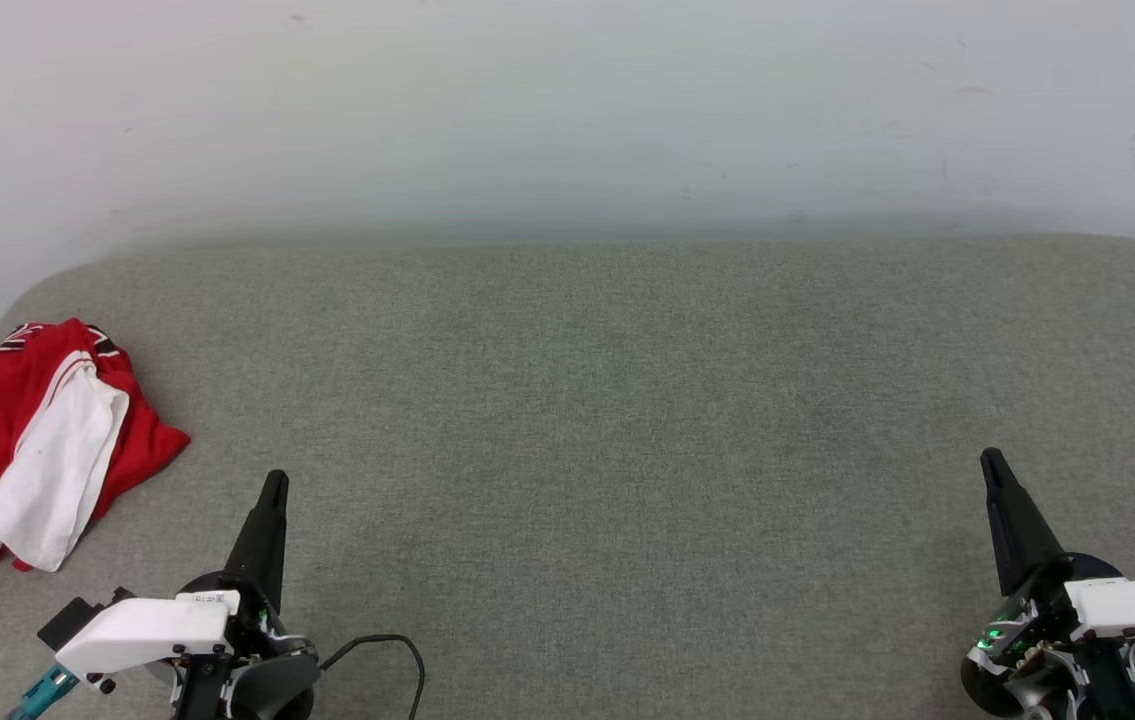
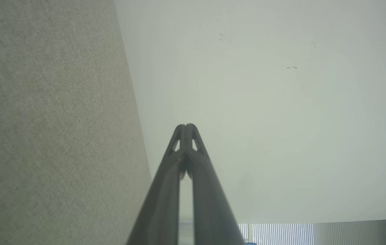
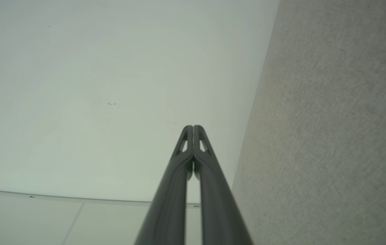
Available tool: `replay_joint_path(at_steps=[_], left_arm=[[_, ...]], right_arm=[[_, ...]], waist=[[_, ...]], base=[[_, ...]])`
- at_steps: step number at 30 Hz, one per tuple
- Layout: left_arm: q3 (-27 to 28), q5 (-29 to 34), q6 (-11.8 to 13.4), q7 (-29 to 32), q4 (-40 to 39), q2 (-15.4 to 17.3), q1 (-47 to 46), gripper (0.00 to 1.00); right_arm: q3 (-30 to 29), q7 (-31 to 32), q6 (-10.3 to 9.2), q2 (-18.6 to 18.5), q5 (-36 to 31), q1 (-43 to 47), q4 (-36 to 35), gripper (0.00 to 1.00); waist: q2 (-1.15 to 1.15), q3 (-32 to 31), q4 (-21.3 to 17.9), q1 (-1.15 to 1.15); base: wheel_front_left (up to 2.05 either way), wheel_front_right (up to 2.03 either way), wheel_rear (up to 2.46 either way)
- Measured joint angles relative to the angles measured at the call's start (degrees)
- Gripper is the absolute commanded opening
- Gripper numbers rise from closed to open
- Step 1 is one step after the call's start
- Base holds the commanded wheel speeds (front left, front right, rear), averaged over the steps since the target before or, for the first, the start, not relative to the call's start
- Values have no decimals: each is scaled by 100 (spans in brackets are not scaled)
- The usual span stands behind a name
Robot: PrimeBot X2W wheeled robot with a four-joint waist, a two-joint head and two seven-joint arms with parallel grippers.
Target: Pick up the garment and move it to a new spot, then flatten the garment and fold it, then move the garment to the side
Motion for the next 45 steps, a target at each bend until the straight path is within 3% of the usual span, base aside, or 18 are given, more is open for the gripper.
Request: replay_joint_path(at_steps=[41,42,45], left_arm=[[-1,0,0,0,0,0,0,0],[-3,0,1,0,0,0,0,100],[-18,0,7,-12,126,-12,98,100]], right_arm=[[1,0,0,0,0,0,0,0],[0,0,0,-1,0,0,0,100],[5,-1,-1,2,-1,105,124,100]], waist=[[0,0,0,0],[0,0,0,0],[0,0,0,0]], base=[[0,0,0],[0,0,0],[0,0,0]])
